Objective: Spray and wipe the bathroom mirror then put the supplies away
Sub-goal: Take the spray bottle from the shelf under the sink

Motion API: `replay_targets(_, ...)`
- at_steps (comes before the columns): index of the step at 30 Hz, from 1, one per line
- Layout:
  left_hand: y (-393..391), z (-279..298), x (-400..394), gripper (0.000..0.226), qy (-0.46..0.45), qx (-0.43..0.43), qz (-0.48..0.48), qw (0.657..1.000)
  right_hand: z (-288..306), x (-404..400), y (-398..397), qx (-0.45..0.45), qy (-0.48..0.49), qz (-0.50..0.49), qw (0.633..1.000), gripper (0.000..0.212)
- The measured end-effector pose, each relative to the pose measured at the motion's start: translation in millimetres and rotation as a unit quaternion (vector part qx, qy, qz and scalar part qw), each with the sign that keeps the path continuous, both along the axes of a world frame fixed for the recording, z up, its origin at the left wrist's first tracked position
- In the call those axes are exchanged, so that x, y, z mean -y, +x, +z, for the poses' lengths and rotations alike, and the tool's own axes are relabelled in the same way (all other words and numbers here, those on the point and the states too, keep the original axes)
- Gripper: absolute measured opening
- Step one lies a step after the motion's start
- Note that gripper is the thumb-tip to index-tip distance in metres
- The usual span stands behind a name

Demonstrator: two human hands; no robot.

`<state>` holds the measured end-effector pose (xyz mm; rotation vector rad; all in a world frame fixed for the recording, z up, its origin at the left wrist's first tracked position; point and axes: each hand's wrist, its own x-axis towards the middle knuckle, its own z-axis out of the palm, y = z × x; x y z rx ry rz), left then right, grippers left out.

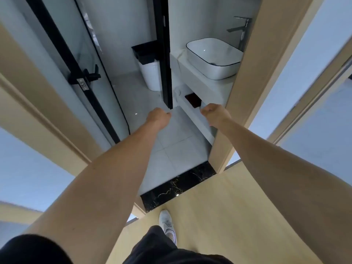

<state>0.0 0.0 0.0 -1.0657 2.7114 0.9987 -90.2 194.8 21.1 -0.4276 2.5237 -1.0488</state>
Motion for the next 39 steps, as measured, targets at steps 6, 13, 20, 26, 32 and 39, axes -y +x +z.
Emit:
replay_targets(6, -48, 2, 19, 0.033, -0.038, -0.031, -0.039, 0.998, 8, 15, -34, -0.01, -0.007, -0.015, 1.0, 0.04)
replay_targets(13, -117, 13, 64, 0.027, -0.05, -0.06, -0.067, 0.995, 16, 52, -88, -0.018, -0.014, -0.054, 0.998, 0.041)
replay_targets(20, -156, 4, 103, 0.032, -0.025, -0.079, -0.062, 0.995, 6, 99, -127, -0.016, -0.048, -0.053, 0.997, 0.042)
replay_targets(26, -188, -1, 130, 0.024, 0.008, -0.09, -0.031, 0.995, -1, 137, -167, -0.005, -0.049, -0.038, 0.998, 0.039)
replay_targets(32, -235, 0, 166, 0.02, 0.026, -0.082, 0.019, 0.996, -15, 177, -230, 0.014, -0.06, -0.006, 0.998, 0.04)
replay_targets(39, -291, 23, 200, 0.015, 0.005, -0.087, 0.049, 0.995, -6, 232, -313, 0.022, -0.083, 0.052, 0.995, 0.044)
